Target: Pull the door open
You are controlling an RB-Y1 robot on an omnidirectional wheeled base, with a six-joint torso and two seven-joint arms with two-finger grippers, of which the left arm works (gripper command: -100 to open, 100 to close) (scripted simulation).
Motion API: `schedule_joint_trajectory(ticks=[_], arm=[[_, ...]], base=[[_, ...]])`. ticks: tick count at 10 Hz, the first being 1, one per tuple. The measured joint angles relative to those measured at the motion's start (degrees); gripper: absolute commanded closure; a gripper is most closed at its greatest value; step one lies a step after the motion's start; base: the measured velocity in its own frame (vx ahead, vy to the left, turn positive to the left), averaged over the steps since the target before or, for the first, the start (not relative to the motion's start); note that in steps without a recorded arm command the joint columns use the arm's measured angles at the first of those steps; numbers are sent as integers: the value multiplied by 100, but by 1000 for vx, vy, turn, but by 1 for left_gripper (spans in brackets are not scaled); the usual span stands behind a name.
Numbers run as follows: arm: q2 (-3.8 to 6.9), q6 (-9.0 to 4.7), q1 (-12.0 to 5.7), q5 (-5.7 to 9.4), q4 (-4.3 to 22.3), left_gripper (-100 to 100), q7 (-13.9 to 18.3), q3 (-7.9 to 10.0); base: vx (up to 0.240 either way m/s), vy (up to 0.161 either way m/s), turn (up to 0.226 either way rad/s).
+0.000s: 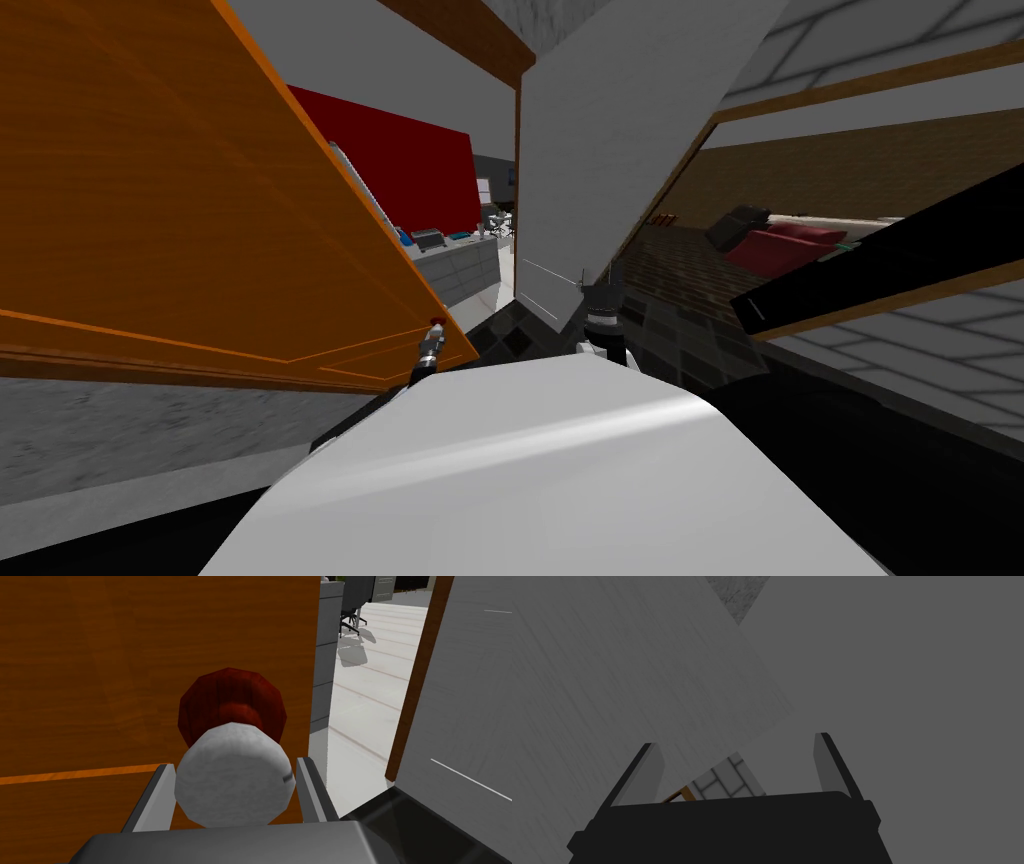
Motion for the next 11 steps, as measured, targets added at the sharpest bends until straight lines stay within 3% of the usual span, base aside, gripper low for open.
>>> schedule_joint_trajectory(ticks=[2, 3, 4, 7, 10, 11], arm=[[102, -109, 46, -77, -7, 100, 161, -148], [92, -105, 68, -91, -4, 100, 177, -177], [154, -120, 150, -111, -81, 100, 217, -226], [306, -353, 219, -207, -61, 100, 423, -408], [455, -507, 357, -297, -129, 100, 597, -593], [450, -514, 373, -308, -120, 100, 610, -614]], base=[[-186, 40, -55], [-161, 54, -147], [-233, 56, -111], [-223, 62, -108], [-186, 56, -78], [-158, 47, -147]])
